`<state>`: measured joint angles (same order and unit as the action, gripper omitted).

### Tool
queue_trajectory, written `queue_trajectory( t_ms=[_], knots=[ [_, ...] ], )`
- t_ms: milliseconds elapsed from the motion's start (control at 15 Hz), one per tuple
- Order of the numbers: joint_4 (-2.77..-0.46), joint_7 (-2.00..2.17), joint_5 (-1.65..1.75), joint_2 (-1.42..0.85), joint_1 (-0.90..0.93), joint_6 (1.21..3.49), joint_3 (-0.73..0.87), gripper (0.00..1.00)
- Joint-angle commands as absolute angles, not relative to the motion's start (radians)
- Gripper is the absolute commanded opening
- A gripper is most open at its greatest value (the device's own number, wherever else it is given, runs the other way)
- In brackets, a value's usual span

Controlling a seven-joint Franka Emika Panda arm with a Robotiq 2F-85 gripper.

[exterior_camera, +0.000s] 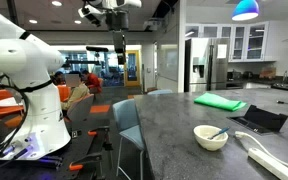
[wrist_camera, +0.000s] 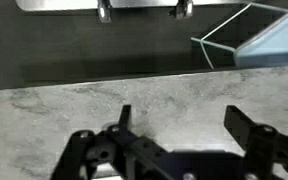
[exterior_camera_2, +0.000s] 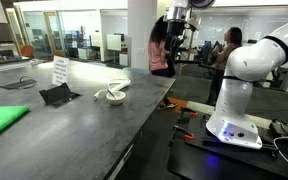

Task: Pick the marker from the bowl and put it on the table

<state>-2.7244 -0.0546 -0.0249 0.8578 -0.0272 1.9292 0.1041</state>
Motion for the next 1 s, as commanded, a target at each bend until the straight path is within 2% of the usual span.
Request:
queue_trajectory(
  t_ms=[0, 467, 933],
  knots=[
    [-2.722, -0.061, -0.031, 0.857, -0.036, 1.926, 0.096, 1.00],
    [-2.722, -0.061, -0.031, 0.857, -0.036, 1.926, 0.096, 1.00],
    [-2.557, -0.054, -0.021, 0.570, -0.010, 2.068, 0.060, 1.00]
  ],
)
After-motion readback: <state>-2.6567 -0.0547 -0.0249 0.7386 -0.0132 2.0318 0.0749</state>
